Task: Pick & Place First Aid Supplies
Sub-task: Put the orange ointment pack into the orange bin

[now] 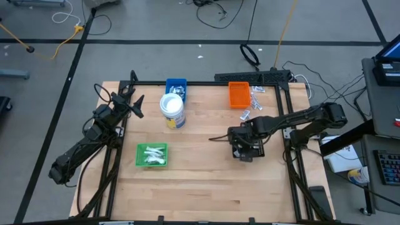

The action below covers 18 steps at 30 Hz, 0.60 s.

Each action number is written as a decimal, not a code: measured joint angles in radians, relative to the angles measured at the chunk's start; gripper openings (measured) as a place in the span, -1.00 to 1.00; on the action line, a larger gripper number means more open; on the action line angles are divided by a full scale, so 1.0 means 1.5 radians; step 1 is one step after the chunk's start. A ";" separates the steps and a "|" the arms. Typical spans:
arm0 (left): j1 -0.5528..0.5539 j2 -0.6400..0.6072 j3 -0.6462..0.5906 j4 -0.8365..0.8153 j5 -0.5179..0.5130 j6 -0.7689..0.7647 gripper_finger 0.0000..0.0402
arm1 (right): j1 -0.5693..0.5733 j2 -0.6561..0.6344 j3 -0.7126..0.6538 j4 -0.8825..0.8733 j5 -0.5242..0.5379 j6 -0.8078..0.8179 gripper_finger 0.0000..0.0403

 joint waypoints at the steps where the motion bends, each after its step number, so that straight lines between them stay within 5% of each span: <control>1: 0.000 0.000 0.000 0.000 0.000 0.000 0.36 | -0.005 -0.002 0.000 -0.011 0.024 0.047 -0.06; 12: 0.000 0.000 0.000 0.000 0.000 0.000 0.36 | -0.138 -0.031 0.000 -0.113 0.064 0.475 -0.04; 18: 0.000 0.000 0.000 0.000 0.000 0.000 0.36 | -0.204 -0.067 -0.001 -0.129 0.080 0.596 -0.05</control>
